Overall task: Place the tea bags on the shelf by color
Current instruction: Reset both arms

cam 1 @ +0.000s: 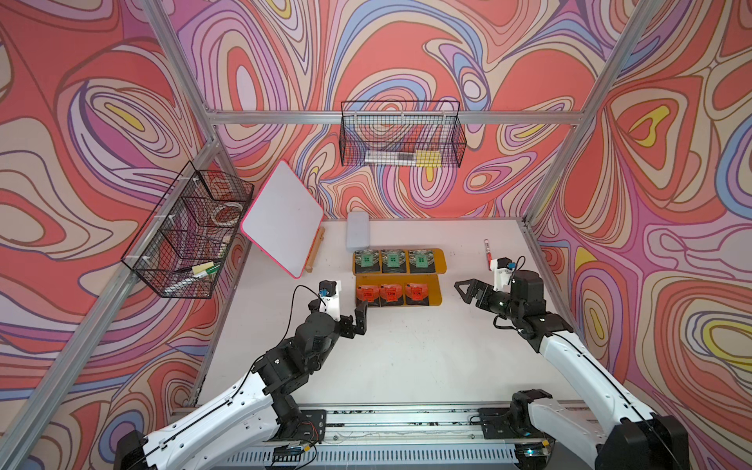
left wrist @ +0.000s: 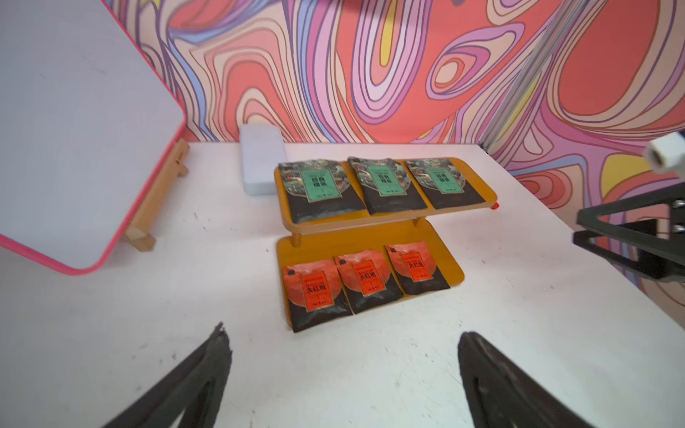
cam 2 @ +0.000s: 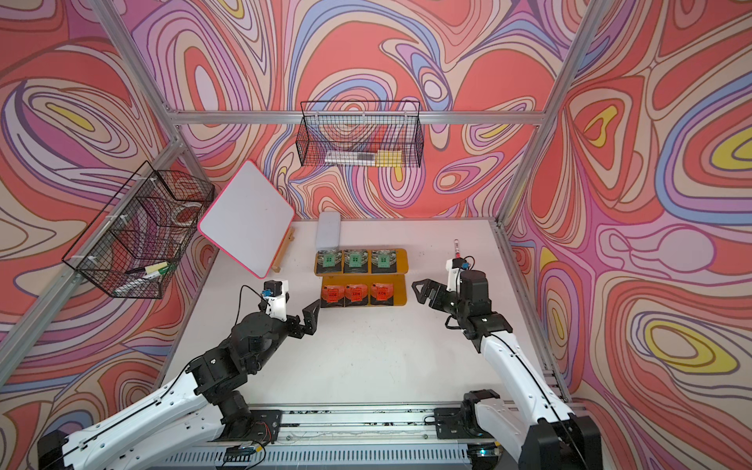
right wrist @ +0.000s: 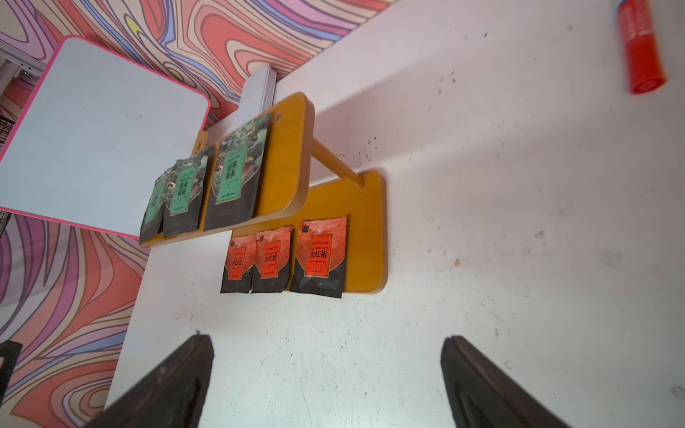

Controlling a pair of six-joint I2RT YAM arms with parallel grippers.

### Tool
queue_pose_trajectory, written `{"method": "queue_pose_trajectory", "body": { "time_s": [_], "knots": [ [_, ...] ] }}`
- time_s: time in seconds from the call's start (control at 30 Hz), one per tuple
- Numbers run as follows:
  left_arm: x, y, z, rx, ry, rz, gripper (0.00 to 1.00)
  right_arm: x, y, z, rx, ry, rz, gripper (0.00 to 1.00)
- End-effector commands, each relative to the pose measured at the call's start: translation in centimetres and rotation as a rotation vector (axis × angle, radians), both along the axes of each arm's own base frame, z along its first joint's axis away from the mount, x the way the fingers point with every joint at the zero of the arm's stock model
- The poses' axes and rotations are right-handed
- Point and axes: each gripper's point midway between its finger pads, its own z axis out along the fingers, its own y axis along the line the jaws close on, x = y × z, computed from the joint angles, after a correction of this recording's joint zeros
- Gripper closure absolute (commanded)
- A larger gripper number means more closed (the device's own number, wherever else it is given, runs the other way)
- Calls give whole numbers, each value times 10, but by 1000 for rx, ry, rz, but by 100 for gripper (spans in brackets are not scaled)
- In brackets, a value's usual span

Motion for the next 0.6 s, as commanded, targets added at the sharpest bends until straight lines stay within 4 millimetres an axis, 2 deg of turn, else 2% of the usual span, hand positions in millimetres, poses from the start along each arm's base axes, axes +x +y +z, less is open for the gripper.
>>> {"method": "queue_pose_trajectory", "body": {
  "time_s": [0.0,0.1,0.2,0.27,0.43,0.57],
  "knots": [
    [13,19,25,184,-239,100,1,-3,-21,1,-128,-46,-55,2],
    [22,30,33,315,-303,176,1,-2,-27,11,-199,-145,-55,2],
    [36,45,28,418,-293,242,1,0,-33,20,-239,-232,-80,2],
    [47,59,17,431,-263,264,1,4,-42,23,-262,-265,-127,2],
    [67,112,-17,347,-177,335,1,15,-57,23,-351,-258,-186,2],
    [80,137,-45,286,-125,368,1,25,-73,25,-428,-305,-264,2]
  ]
}}
